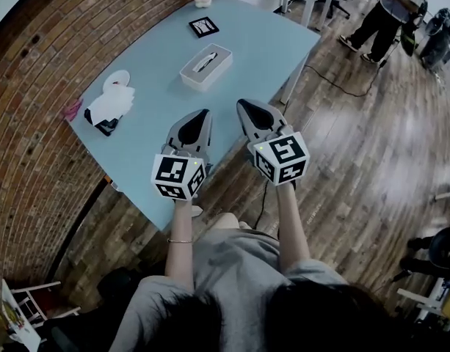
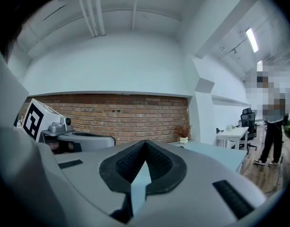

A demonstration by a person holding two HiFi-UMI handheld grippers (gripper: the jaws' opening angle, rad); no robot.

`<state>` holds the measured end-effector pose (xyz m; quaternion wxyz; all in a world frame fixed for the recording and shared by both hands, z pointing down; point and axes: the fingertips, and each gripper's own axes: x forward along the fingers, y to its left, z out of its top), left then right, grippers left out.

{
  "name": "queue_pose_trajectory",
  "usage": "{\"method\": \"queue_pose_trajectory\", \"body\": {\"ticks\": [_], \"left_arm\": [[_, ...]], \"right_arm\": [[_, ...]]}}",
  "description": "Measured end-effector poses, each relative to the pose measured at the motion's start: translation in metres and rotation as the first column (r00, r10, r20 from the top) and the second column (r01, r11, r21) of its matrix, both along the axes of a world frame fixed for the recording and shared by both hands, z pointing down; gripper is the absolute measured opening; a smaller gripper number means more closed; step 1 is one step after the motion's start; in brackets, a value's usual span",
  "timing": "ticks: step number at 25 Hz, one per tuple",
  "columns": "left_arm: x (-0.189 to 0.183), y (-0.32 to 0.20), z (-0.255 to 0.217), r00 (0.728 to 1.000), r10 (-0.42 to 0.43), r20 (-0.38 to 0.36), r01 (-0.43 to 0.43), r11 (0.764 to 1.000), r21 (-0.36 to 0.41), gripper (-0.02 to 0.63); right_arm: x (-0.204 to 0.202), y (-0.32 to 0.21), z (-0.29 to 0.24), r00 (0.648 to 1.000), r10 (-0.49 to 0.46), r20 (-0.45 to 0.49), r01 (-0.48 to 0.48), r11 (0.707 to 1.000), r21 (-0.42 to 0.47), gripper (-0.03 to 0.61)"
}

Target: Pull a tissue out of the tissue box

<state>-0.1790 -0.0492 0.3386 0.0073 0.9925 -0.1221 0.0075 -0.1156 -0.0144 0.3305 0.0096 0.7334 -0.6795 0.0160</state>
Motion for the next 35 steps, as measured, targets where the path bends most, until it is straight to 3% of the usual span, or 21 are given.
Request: {"method": "queue_pose_trajectory", "body": {"ticks": [8, 23, 35], "left_arm": [[0.018, -0.021, 0.022, 0.999, -0.018, 0.04, 0.018, 1.0, -0.021, 0.003], [0.107, -0.101, 0.039, 0.997, -0.072, 0.024, 0.074, 0.993, -0.09, 0.003], [0.125, -0.144, 0.055, 0.99, -0.131, 0.044, 0.136, 0.984, -0.119, 0.003]], "right_arm": [[0.026, -0.026, 0.018, 1.0, -0.014, 0.025, 0.015, 1.0, -0.017, -0.002], [0.11, -0.116, 0.034, 0.993, -0.12, -0.017, 0.117, 0.987, -0.109, -0.002], [0.142, -0.159, 0.051, 0.988, -0.152, 0.016, 0.153, 0.98, -0.127, -0.002]]}}
